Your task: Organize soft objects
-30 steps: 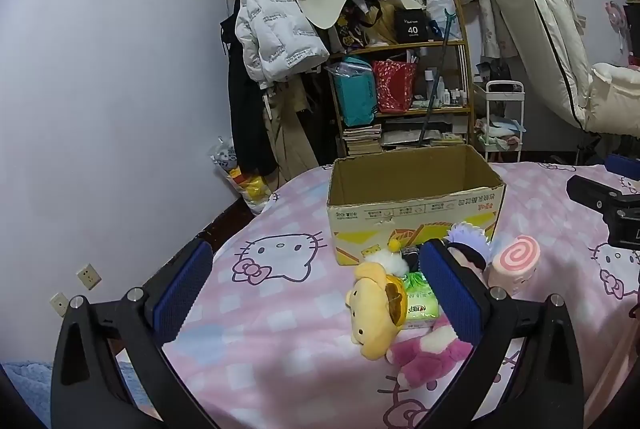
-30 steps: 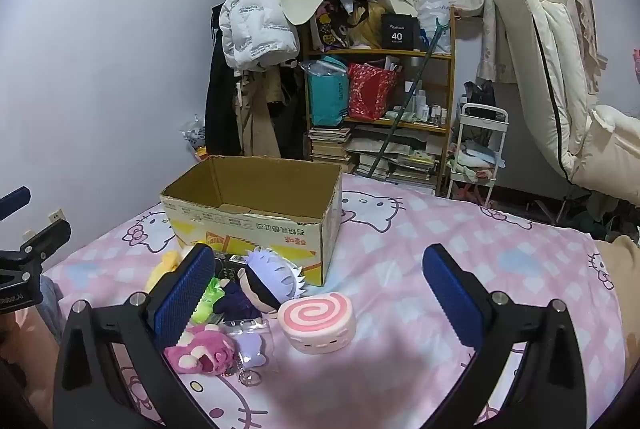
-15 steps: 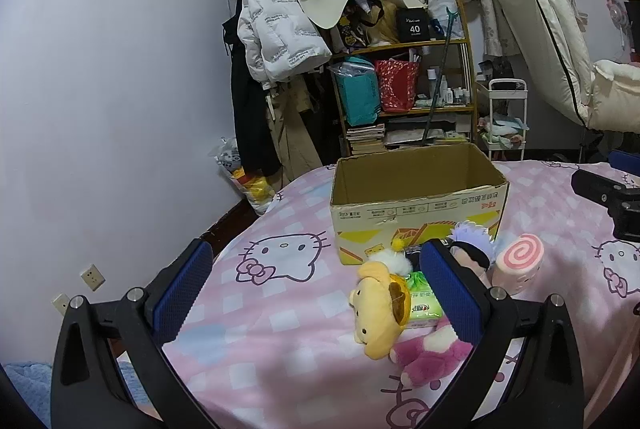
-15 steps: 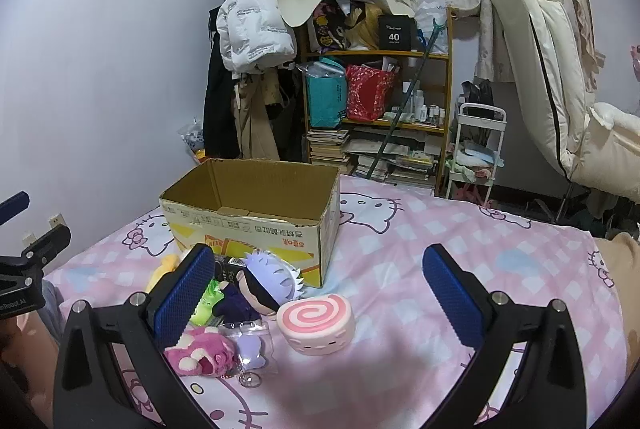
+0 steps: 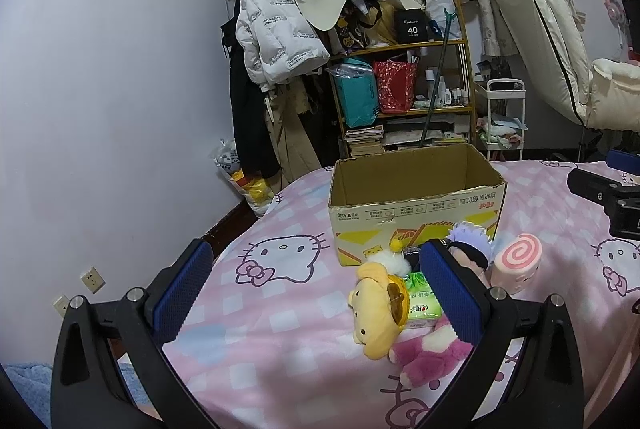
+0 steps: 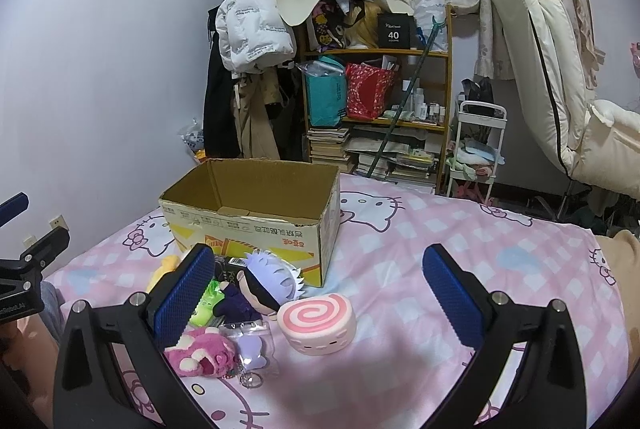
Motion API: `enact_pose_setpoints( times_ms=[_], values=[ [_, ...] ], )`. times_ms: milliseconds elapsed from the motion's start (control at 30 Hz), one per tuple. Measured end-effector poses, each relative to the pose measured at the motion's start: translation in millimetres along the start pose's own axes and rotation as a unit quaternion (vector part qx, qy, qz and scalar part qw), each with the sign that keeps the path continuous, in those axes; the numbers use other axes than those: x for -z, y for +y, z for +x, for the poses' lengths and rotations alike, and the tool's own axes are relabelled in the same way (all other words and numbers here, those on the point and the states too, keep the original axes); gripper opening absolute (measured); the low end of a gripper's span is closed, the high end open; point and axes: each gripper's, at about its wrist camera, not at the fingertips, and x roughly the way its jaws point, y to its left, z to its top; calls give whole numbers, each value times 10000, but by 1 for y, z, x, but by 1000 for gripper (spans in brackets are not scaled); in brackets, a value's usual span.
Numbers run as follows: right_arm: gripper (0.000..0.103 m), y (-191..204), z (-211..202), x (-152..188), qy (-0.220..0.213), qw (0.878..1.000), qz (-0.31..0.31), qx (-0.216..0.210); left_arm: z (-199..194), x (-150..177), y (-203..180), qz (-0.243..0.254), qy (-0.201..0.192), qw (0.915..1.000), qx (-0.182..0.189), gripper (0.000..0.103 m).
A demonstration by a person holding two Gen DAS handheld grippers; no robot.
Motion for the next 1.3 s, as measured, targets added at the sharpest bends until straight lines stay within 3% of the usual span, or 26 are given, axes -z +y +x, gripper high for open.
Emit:
enact_pose_setpoints(
  times_ms=[1300],
  values=[
    [103,2,3,3,-11,10000,93,-16,-2,1,-1,28,-52,10000,1,102]
  ],
)
